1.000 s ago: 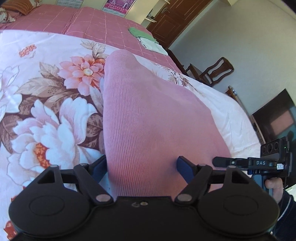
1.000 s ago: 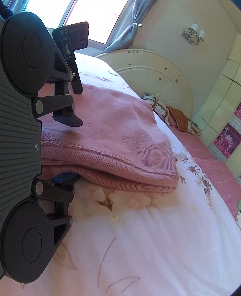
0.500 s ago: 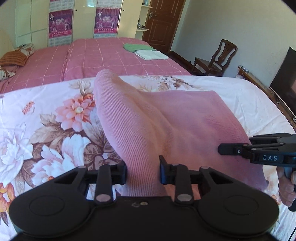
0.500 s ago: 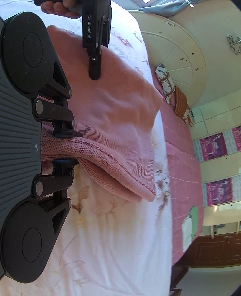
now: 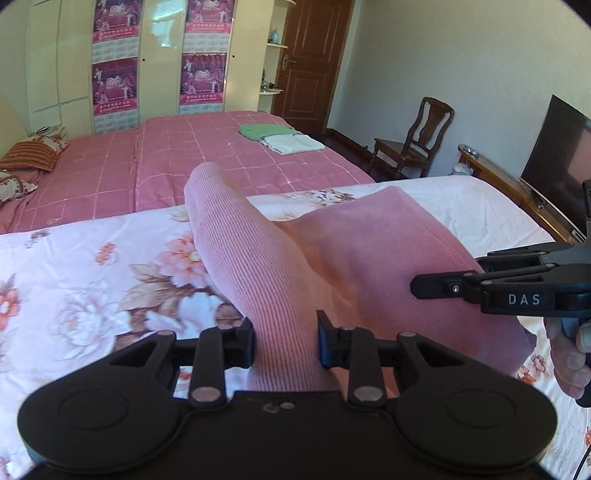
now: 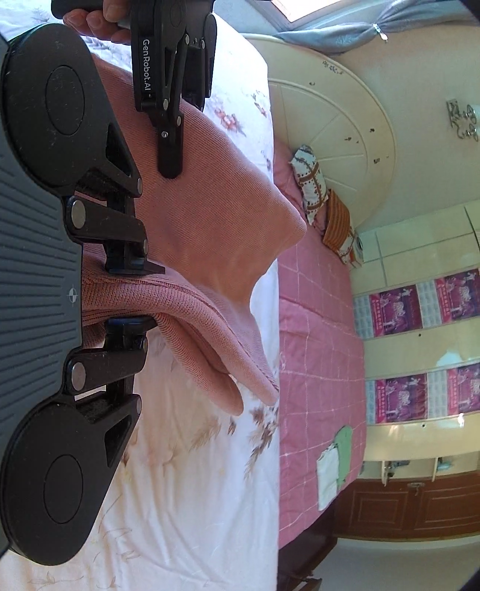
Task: Fold small clothes
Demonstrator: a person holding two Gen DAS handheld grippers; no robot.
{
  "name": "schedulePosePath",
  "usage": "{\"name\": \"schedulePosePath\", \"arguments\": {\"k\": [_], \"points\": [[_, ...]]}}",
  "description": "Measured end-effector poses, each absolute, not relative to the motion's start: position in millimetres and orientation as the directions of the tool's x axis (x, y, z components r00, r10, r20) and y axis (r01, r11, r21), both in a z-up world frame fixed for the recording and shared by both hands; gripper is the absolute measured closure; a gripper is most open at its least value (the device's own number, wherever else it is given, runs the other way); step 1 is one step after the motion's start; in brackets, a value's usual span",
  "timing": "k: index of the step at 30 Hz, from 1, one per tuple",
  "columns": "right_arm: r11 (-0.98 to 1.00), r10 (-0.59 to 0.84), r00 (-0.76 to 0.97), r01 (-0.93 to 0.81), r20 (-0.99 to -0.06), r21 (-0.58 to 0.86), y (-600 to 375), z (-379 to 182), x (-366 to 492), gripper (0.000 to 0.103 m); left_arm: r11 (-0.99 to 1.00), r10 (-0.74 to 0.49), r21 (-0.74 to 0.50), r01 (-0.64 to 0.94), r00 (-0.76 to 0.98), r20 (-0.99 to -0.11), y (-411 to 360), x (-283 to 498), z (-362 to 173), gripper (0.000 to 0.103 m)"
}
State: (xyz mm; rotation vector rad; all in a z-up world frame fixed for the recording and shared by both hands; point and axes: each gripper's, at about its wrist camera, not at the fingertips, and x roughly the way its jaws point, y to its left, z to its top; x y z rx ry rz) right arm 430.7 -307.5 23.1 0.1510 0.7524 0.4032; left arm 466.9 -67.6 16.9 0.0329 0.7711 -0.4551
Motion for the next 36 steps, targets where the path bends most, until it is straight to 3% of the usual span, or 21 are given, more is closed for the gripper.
{"name": "schedulePosePath", "arguments": {"k": [9, 20, 25, 30, 32, 34, 36], "points": [[0.868, 0.488, 0.611, -0.411, -0.623, 0.278, -193.0, 28.0, 432.4, 0.084, 0.938, -0.325, -0.147, 0.314, 0.652, -0.685, 51.7, 441.4, 20.5, 0.075], [0.787, 0.602, 0.47, -0.487, -0.646, 0.379, -63.7, -20.3, 422.4, 0.084, 0.949, -0.316, -0.246, 0.198, 0.614, -0.724, 191.2, 397.1, -20.5, 0.075], [0.827, 0.556, 0.45, -0.379, -0.699, 0.414, -67.2, -65.6, 427.1, 0.084, 0.929, -0.35, -0.343, 0.138, 0.628, -0.695, 215.8, 389.9, -55.0, 0.064], [0.806, 0.591, 0.439, -0.305, -0.676, 0.507, -94.7, -81.8, 420.8, 0.084, 0.914, -0.379, -0.377, 0.147, 0.638, -0.67, 222.7, 390.3, -62.5, 0.056], [0.802, 0.596, 0.437, -0.281, -0.674, 0.527, -96.5, -80.3, 422.2, 0.082, 0.904, -0.399, -0.401, 0.146, 0.624, -0.672, 227.8, 392.3, -65.3, 0.052], [0.816, 0.574, 0.467, -0.255, -0.673, 0.519, -99.0, -75.6, 422.1, 0.062, 0.891, -0.425, -0.428, 0.148, 0.601, -0.677, 234.4, 395.1, -66.6, 0.052], [0.828, 0.551, 0.498, -0.227, -0.67, 0.513, -105.3, -71.3, 417.4, 0.052, 0.877, -0.453, -0.456, 0.155, 0.585, -0.673, 241.3, 392.1, -64.7, 0.053]]}}
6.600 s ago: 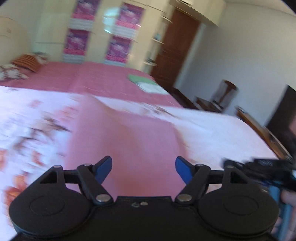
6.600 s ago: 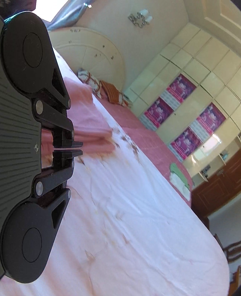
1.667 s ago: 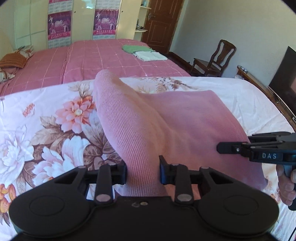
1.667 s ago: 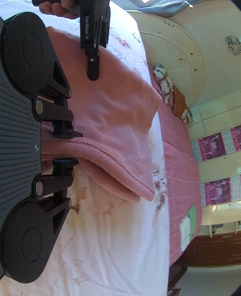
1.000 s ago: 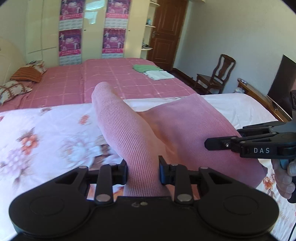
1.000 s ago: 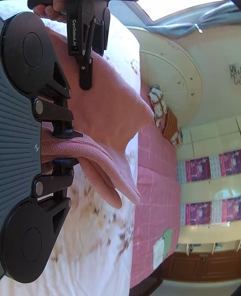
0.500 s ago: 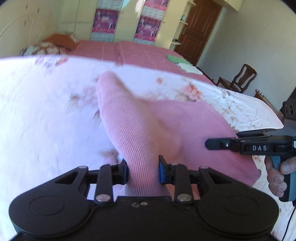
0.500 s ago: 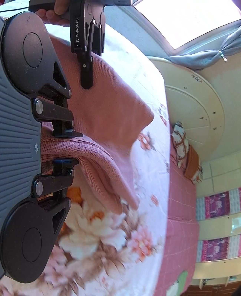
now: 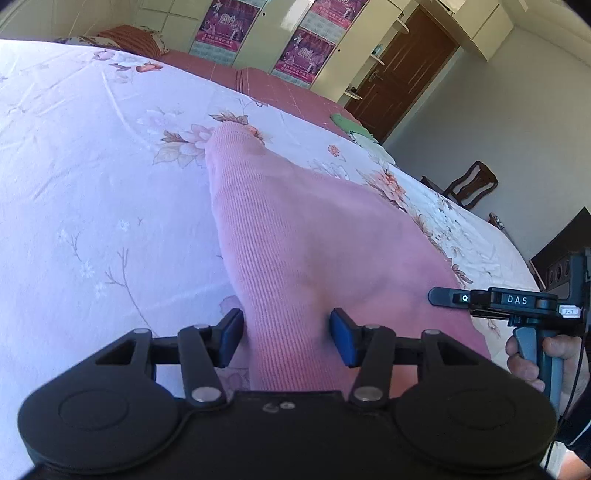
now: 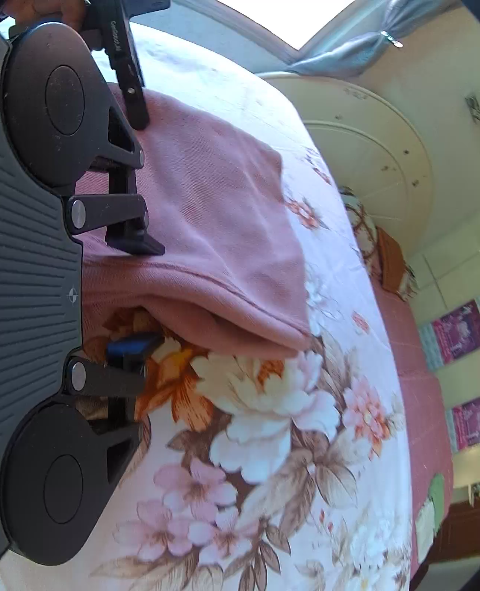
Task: Fold small clothes
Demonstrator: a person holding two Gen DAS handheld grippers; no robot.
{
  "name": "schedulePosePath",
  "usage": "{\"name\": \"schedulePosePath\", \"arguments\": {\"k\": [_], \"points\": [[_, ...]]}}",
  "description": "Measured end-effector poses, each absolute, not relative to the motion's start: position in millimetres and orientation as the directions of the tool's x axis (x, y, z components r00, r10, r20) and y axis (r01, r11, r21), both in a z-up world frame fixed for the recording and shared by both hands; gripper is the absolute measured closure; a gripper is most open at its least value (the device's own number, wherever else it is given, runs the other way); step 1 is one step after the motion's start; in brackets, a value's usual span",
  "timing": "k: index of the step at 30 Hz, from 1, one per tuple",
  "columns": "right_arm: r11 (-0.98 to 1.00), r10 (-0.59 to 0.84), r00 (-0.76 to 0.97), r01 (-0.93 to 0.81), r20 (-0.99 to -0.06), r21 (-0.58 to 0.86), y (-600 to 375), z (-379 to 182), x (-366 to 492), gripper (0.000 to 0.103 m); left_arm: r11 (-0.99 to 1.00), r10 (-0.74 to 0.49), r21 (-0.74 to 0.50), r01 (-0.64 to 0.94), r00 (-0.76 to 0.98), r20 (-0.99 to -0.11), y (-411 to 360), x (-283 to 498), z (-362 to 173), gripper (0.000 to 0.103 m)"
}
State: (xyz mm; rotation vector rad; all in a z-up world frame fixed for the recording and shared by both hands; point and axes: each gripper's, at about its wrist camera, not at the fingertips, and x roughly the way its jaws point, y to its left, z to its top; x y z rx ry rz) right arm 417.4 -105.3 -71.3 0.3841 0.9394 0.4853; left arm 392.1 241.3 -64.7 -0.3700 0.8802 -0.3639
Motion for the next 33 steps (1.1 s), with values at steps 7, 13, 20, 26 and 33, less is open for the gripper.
{"name": "schedulePosePath", "arguments": {"k": [7, 13, 20, 26, 33], "points": [[0.673, 0.732, 0.359, -0.241, -0.58, 0.7, -127.9, -89.4, 403.8, 0.039, 0.796, -0.555, -0.595, 0.114, 0.531, -0.64, 251.8, 371.3, -80.4, 0.052], [0.435, 0.85, 0.288, 0.089, -0.441, 0.896, -148.7, -110.2, 409.9, 0.079, 0.658, -0.674, -0.752, 0.042, 0.478, -0.564, 270.3, 375.1, -90.6, 0.062], [0.754, 0.625, 0.383, -0.071, -0.68, 0.653, -145.1, -68.0, 398.0, 0.065, 0.92, -0.351, -0.375, 0.113, 0.66, -0.664, 262.0, 362.0, -32.4, 0.045], [0.831, 0.55, 0.563, -0.437, -0.617, 0.343, -87.5, -18.2, 397.8, 0.065, 0.937, -0.336, -0.176, 0.302, 0.637, -0.694, 190.4, 401.8, -25.5, 0.056], [0.891, 0.446, 0.539, -0.344, -0.714, 0.297, -86.1, -49.9, 420.7, 0.084, 0.931, -0.362, -0.216, 0.295, 0.666, -0.652, 199.3, 406.4, -31.7, 0.057]]}}
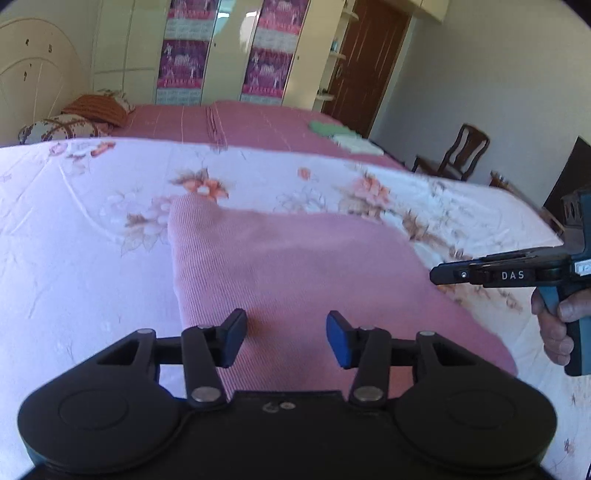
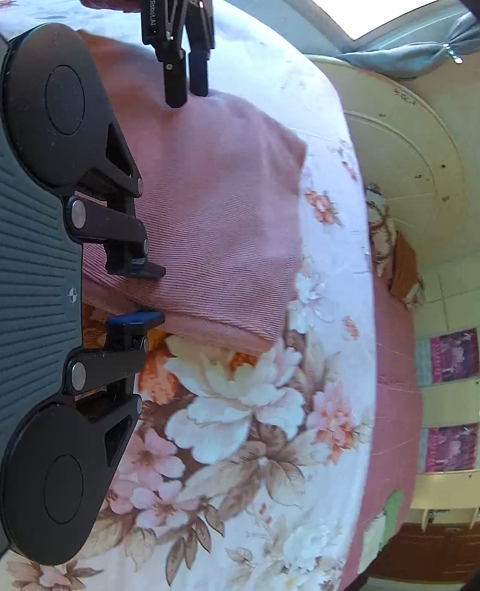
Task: Fold small clothes
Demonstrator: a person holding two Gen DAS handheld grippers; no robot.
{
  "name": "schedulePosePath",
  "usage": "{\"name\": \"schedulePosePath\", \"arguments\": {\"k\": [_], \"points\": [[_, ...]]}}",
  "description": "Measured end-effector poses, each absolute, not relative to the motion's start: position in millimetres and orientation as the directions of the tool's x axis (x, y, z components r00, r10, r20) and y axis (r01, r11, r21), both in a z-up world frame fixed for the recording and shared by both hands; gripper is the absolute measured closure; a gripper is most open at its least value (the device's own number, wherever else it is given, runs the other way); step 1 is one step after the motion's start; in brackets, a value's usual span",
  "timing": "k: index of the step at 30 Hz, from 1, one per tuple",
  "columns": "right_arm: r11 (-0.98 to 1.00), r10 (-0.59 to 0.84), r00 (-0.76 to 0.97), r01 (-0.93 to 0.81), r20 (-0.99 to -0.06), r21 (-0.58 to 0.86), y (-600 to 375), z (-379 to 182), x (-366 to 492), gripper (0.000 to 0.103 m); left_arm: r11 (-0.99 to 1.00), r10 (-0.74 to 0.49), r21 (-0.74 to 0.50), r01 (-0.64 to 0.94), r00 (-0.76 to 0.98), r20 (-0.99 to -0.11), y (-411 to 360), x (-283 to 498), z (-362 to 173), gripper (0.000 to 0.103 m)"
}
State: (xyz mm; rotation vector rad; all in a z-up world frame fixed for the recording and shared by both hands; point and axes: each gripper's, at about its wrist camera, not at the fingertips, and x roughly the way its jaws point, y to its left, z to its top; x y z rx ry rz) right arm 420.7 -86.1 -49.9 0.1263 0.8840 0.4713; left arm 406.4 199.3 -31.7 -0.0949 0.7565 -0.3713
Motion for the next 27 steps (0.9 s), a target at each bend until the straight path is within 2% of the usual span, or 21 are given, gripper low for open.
{"name": "schedulePosePath", "arguments": {"k": [3, 6, 8, 10, 13, 17, 20, 22, 27], "points": [[0.897, 0.437, 0.618, -0.351, -0.654, 0.268, -82.9, -29.6, 432.2, 0.084, 0.939, -0.343, -0.213, 0.271, 0.663, -0.665, 197.4, 428.8, -34.2, 0.057], [0.909, 0.414, 0.605, -0.321, -0.681, 0.267, -72.3, -34.4, 463.2, 0.084, 0.94, -0.335, -0.21, 0.268, 0.616, -0.713, 189.9, 449.5, -49.4, 0.055], [0.929, 0.358, 0.537, -0.288, -0.764, 0.233, -63.3, -53.9, 480.2, 0.084, 0.944, -0.323, -0.197, 0.264, 0.624, -0.712, 188.3, 447.1, -49.2, 0.055], [0.933, 0.344, 0.543, -0.29, -0.766, 0.214, -61.2, -49.0, 478.8, 0.084, 0.945, -0.316, -0.168, 0.281, 0.651, -0.69, 188.4, 427.0, -34.0, 0.055], [0.912, 0.389, 0.585, -0.356, -0.712, 0.205, -65.6, -19.5, 438.1, 0.084, 0.943, -0.327, -0.182, 0.277, 0.684, -0.652, 193.6, 379.4, -19.8, 0.055], [0.831, 0.515, 0.547, -0.506, -0.66, 0.229, -77.8, -4.7, 354.3, 0.084, 0.955, -0.288, -0.146, 0.258, 0.692, -0.662, 188.6, 322.2, -27.5, 0.055], [0.795, 0.534, 0.499, -0.571, -0.683, 0.204, -81.6, -22.0, 314.5, 0.084, 0.967, -0.232, -0.094, 0.238, 0.659, -0.716, 180.1, 310.9, -50.9, 0.055], [0.835, 0.435, 0.478, -0.532, -0.763, 0.143, -76.9, -50.9, 316.8, 0.086, 0.973, -0.183, -0.036, 0.228, 0.668, -0.721, 175.3, 311.5, -59.5, 0.047], [0.868, 0.431, 0.491, -0.456, -0.757, 0.199, -78.9, -59.0, 321.5, 0.088, 0.986, -0.149, -0.065, 0.151, 0.654, -0.742, 177.5, 312.8, -62.8, 0.041]]}}
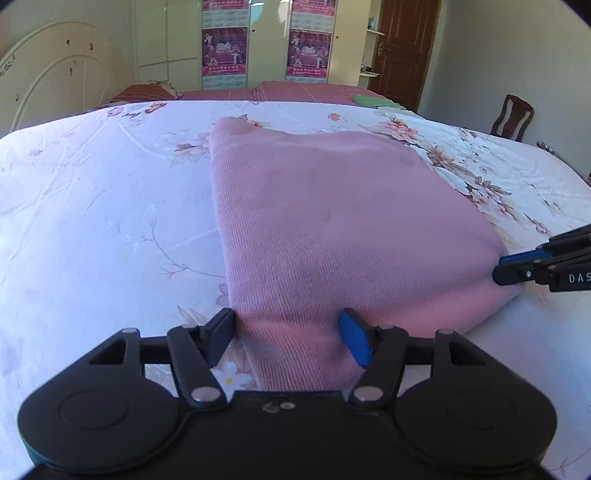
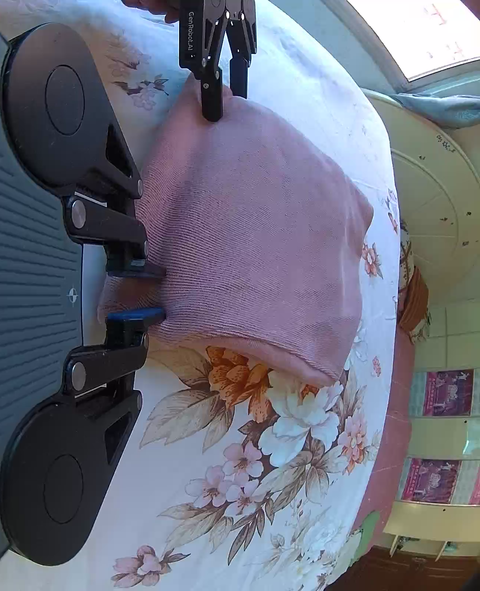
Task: Fold small clothes
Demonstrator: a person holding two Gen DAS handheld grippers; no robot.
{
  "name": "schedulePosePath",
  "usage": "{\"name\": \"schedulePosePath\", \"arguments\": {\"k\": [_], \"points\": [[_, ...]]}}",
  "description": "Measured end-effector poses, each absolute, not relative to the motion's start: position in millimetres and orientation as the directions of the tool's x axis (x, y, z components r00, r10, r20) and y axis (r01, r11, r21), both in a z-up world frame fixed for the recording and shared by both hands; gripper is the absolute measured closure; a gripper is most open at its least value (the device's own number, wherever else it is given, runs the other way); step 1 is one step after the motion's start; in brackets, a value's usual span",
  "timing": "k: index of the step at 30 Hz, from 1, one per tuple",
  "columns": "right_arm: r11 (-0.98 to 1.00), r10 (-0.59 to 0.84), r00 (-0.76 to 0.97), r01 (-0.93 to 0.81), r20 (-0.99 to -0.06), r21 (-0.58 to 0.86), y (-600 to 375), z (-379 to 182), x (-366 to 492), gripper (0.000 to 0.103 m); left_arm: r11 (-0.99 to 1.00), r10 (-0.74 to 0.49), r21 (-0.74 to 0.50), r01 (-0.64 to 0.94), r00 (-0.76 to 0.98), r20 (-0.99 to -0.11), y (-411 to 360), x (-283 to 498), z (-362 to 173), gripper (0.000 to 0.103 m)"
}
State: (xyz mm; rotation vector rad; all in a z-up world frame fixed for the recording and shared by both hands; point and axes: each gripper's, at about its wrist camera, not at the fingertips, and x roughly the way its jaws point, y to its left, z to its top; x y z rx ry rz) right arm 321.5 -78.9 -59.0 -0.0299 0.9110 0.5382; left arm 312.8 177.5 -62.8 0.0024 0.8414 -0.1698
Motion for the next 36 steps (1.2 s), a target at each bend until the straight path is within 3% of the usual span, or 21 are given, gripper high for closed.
{"name": "schedulePosePath", "arguments": {"k": [2, 3, 4, 5, 6, 8, 12, 18, 26, 36], "points": [[0.876, 0.415, 0.507, -0.447, -0.755, 0.182, -75.7, -55.8, 314.9, 0.087, 0.993, -0.118, -0.067, 0.102, 0.668, -0.734, 174.9, 299.5, -55.2, 0.042], [0.883, 0.41, 0.518, -0.432, -0.751, 0.183, -76.7, -51.5, 310.3, 0.087, 0.996, -0.09, -0.046, 0.083, 0.685, -0.723, 171.2, 289.5, -49.5, 0.031], [0.892, 0.407, 0.538, -0.407, -0.738, 0.195, -83.0, -43.0, 300.5, 0.082, 0.999, -0.045, -0.015, 0.048, 0.711, -0.701, 166.1, 275.1, -41.8, 0.005], [0.906, 0.39, 0.571, -0.378, -0.723, 0.19, -85.5, -35.9, 291.0, 0.064, 1.0, 0.004, 0.014, 0.007, 0.753, -0.658, 160.9, 257.6, -32.5, 0.001], [0.932, 0.339, 0.638, -0.328, -0.691, 0.154, -91.5, -26.6, 276.4, 0.0, 0.999, 0.036, 0.03, -0.023, 0.79, -0.612, 156.4, 239.5, -23.6, 0.0], [0.954, 0.284, 0.741, -0.281, -0.609, 0.102, -98.4, -14.4, 245.7, 0.0, 0.999, 0.052, 0.031, -0.041, 0.82, -0.57, 147.3, 205.9, -6.4, 0.0], [0.948, 0.317, 0.738, -0.268, -0.596, 0.173, -114.8, 2.2, 195.3, 0.0, 0.998, 0.065, 0.031, -0.058, 0.866, -0.497, 129.9, 142.2, 23.8, 0.0], [0.952, 0.307, 0.796, -0.256, -0.521, 0.17, -126.8, 43.8, 98.3, 0.0, 0.995, 0.056, 0.097, -0.016, 0.906, -0.419, 101.9, 55.6, 62.4, 0.0], [0.967, 0.255, 0.844, -0.212, -0.473, 0.143, -133.7, 82.4, 12.4, 0.0, 0.997, 0.053, 0.071, -0.026, 0.909, -0.414, 92.7, -2.9, 88.0, 0.0], [0.956, 0.292, 0.854, -0.253, -0.431, 0.148, -124.1, 101.6, -39.9, 0.0, 0.997, 0.063, 0.064, -0.042, 0.923, -0.379, 93.0, -43.9, 105.4, 0.0]]}}
